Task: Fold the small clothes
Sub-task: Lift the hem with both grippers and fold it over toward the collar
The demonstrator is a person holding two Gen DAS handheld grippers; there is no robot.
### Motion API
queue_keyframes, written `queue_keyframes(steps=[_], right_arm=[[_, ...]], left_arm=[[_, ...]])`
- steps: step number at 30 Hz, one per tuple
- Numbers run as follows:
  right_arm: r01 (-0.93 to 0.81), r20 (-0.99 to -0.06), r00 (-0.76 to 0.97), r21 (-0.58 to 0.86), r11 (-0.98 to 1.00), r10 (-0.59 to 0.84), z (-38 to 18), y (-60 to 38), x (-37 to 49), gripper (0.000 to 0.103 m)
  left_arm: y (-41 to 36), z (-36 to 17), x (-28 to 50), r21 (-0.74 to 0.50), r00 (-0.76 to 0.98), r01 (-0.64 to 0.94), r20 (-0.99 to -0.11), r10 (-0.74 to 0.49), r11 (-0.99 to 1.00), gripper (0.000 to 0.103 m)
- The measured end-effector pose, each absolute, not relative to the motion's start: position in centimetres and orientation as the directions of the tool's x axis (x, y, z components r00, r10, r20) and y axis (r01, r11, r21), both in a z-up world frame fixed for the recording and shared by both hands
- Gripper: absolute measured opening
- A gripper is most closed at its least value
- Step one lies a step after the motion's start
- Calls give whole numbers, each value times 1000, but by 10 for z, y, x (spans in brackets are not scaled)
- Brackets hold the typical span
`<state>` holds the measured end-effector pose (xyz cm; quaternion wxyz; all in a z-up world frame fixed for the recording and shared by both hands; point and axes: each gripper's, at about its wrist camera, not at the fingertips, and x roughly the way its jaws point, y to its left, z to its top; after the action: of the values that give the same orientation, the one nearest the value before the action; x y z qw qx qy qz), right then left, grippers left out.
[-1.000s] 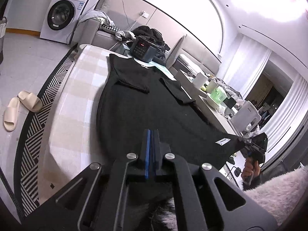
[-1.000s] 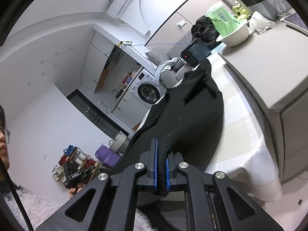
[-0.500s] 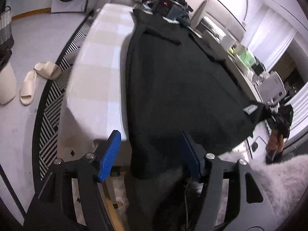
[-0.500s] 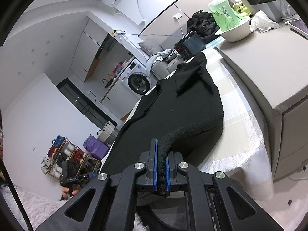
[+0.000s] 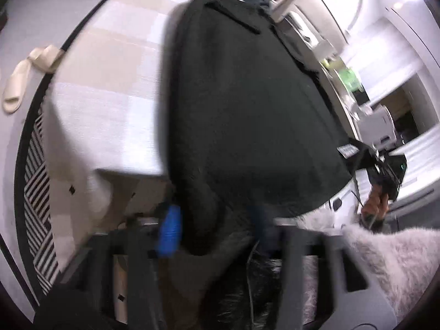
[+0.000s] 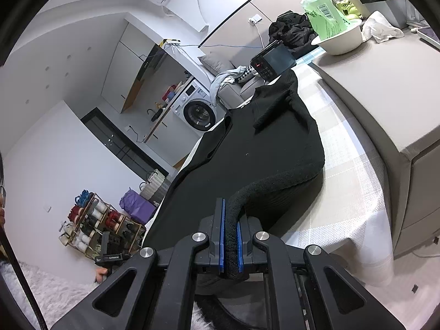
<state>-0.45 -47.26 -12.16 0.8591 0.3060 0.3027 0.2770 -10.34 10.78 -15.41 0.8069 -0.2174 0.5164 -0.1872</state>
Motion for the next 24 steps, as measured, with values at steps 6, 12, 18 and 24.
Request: queue_keyframes(steps=[6,12,18,24], right_arm=[[-280,-349,669,699,658,656,-121,-472,-2,7],[-307,-303,685,704,640,663,-114,-467,6,7],[-348,-224,722,701,623,655,-88,-456,35,7],[-298,-188,809,686,663,558,-60,-452,98,7]], left_arm=[[93,-117,-117,-519,459,236,-685,-565,822,3],[86,-72,-99,-516,567,270,-597,-568,813,3],[91,-25,-65,-507,656,301,-505,-561,808,3],[105,14,6,-484,758,295,-406,-510,824,3]])
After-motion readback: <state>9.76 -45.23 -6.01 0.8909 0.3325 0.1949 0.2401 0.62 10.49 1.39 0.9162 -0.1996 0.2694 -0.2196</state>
